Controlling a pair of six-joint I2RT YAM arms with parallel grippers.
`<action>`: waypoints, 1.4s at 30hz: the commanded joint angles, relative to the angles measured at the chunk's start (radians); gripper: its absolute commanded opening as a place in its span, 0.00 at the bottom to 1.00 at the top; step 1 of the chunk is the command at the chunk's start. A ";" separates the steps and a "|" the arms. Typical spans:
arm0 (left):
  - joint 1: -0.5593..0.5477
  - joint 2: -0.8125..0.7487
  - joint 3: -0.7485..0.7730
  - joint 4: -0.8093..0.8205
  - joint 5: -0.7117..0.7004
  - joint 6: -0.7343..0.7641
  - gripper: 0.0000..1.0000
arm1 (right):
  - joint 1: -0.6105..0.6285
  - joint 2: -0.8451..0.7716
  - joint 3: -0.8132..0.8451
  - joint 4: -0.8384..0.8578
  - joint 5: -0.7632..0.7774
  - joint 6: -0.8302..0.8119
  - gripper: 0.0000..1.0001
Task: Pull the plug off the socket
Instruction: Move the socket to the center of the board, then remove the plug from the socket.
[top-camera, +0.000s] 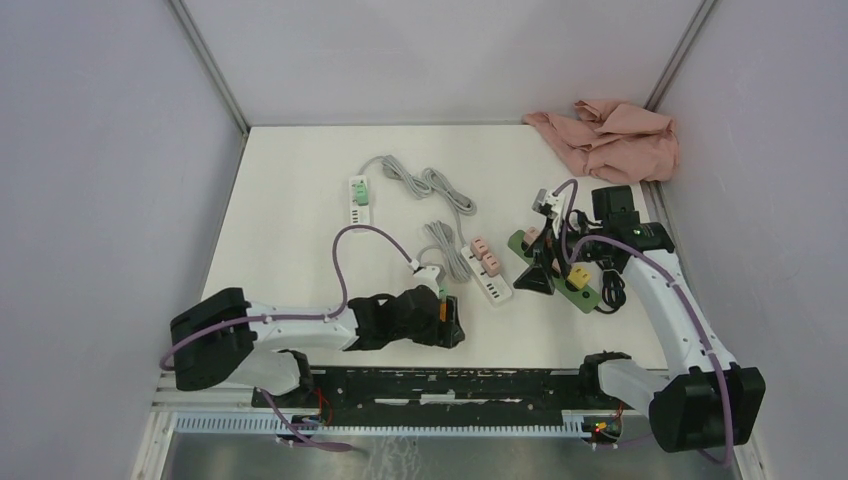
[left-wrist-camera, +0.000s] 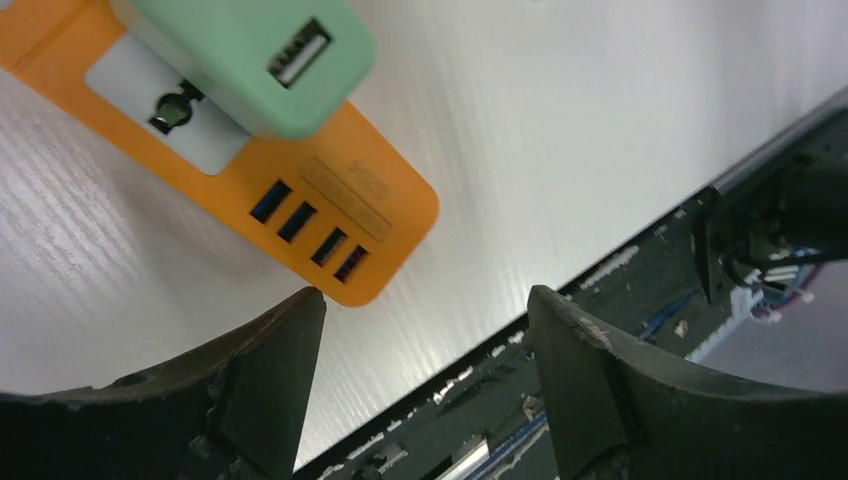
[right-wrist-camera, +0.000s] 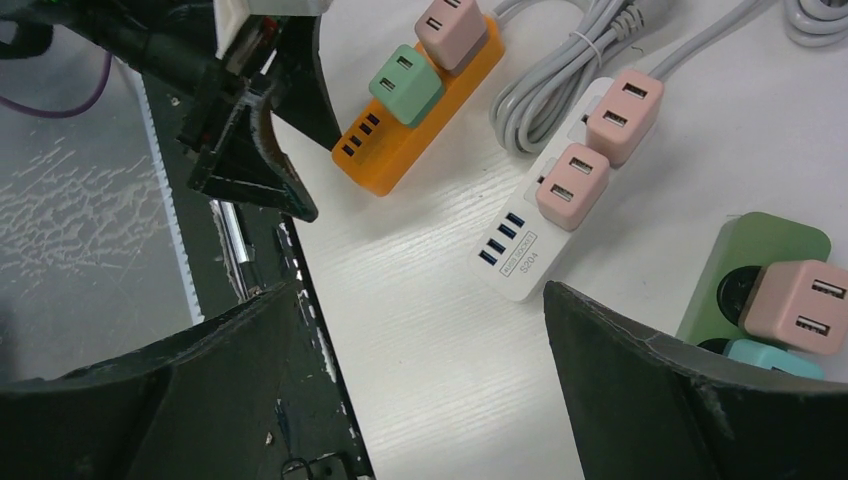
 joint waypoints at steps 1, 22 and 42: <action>-0.008 -0.169 -0.039 0.088 0.102 0.187 0.82 | 0.017 0.007 0.012 0.010 -0.035 -0.011 1.00; -0.007 -0.747 -0.396 0.383 -0.300 0.779 0.89 | 0.052 0.053 0.046 -0.169 -0.164 -0.242 1.00; 0.319 -0.779 -0.461 0.304 0.010 0.399 0.77 | 0.628 0.272 0.164 0.251 0.476 0.306 1.00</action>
